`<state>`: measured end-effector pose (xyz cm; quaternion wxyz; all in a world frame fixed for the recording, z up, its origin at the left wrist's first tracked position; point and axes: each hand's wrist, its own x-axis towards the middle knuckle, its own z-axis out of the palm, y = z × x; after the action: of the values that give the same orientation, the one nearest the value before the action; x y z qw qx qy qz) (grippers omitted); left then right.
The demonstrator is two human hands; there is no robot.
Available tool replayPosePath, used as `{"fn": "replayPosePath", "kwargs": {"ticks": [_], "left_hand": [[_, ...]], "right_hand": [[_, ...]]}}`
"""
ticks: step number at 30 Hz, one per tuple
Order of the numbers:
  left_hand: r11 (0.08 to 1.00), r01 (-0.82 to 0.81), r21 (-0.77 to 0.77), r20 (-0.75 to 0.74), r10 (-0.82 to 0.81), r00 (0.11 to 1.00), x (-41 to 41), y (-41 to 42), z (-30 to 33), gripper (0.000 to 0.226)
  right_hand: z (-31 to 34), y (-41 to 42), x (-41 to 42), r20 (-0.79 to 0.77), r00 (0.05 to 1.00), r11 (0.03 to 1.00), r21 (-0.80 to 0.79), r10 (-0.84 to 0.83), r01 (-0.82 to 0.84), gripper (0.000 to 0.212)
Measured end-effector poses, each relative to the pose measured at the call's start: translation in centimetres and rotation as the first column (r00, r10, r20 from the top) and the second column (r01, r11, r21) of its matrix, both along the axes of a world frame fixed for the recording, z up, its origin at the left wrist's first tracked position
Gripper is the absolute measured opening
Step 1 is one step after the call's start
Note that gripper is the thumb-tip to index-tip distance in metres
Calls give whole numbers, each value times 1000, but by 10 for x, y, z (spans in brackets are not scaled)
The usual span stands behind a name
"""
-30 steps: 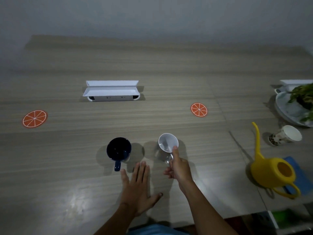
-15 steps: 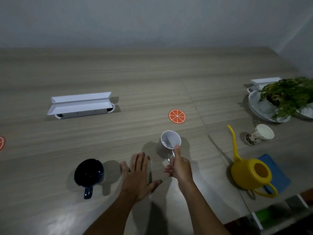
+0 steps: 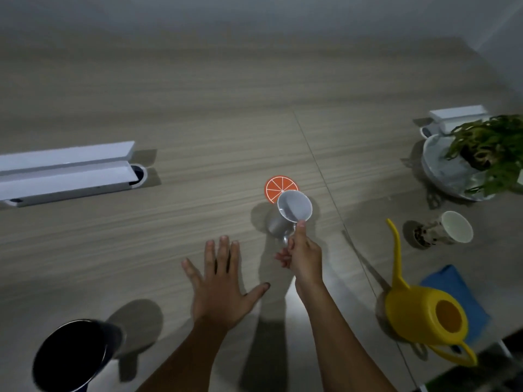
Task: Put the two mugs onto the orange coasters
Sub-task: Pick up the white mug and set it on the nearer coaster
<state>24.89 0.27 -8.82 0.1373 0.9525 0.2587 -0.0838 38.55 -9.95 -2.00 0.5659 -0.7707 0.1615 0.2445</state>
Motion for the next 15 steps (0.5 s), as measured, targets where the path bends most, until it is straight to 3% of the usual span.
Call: {"fn": "replayPosePath", "kwargs": {"ticks": [6,15], "left_hand": [[999,-14,-34,-21,14,1000,0,-1,0,112],[999,-31,-45,-16,30,999,0,-1,0,110]], "right_hand": [[0,23,23,8,999,991,128,-44,42,56],[2,44,73,120,992,992,122,-28,13,56]]}}
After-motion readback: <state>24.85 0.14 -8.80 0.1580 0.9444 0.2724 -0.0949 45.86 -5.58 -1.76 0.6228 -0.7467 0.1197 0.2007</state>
